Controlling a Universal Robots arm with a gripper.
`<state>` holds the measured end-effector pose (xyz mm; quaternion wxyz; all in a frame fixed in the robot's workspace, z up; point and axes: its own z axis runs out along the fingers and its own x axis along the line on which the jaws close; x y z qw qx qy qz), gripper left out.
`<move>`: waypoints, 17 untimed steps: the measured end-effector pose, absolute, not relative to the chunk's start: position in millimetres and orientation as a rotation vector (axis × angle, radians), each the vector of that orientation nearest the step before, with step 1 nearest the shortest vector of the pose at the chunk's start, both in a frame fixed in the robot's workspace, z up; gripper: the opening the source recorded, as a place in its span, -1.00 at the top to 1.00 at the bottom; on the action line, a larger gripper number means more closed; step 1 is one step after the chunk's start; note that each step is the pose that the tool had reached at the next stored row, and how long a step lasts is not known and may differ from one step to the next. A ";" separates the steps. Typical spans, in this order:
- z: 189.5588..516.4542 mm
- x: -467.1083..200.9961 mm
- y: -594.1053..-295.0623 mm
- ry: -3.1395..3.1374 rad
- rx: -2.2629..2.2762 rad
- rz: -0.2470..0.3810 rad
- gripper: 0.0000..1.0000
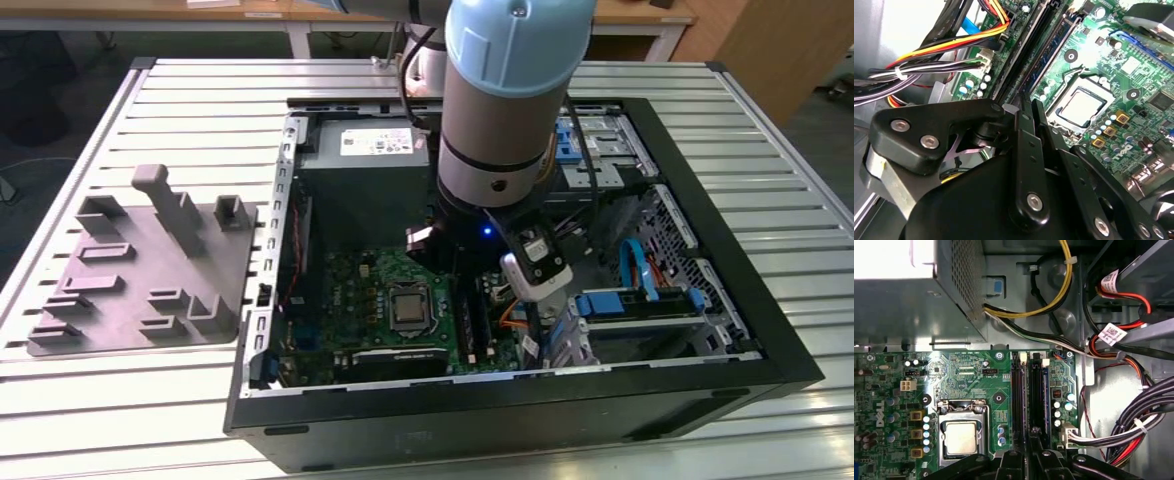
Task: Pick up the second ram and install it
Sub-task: 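Insert the second ram into the second slot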
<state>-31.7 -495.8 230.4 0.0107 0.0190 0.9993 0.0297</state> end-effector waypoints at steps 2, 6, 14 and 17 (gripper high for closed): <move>230.5 -31.8 -495.9 3.118 0.059 0.093 0.62; 233.1 -31.7 -496.8 3.119 0.059 0.090 0.62; 238.2 -31.7 -496.8 3.118 0.059 0.090 0.62; 242.9 -31.7 -496.8 3.118 0.059 0.090 0.62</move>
